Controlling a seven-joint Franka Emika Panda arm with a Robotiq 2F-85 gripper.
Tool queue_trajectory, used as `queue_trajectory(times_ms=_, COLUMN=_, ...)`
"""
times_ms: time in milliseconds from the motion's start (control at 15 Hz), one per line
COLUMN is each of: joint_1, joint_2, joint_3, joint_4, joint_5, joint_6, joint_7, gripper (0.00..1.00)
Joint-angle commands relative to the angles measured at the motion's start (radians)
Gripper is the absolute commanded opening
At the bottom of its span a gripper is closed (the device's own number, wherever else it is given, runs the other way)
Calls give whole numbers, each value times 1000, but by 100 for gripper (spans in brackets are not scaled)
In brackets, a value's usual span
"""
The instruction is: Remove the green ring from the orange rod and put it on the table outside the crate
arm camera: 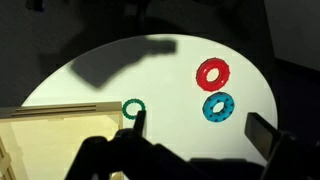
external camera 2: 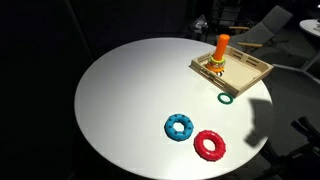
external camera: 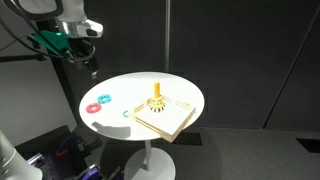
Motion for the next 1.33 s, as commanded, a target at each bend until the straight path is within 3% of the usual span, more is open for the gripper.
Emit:
queue_trajectory(times_ms=0, joint_1=-12, joint_2=0, joint_3=11, joint_4=2, joint_5=8, joint_6=-5, joint_7=-7, gripper=100)
queue_trajectory(times_ms=267, joint_1=-12, joint_2=0, joint_3=11, joint_4=2, joint_5=8, joint_6=-5, joint_7=-7, gripper=100)
queue_trajectory(times_ms=600, joint_1=-33, joint_2=90, joint_3=21, joint_4=30, joint_5=-10, joint_6=73, joint_7=-2, gripper=100)
queue_trajectory(times_ms=1000, joint_1=-65, joint_2=285, joint_3=16, joint_4=99, joint_5=-26, joint_6=250, joint_7=2, gripper=100)
queue_trajectory(times_ms=1267, joint_1=-108, joint_2=454, joint_3=17, joint_4=192, joint_5=-55, joint_6=294, joint_7=33, gripper=100)
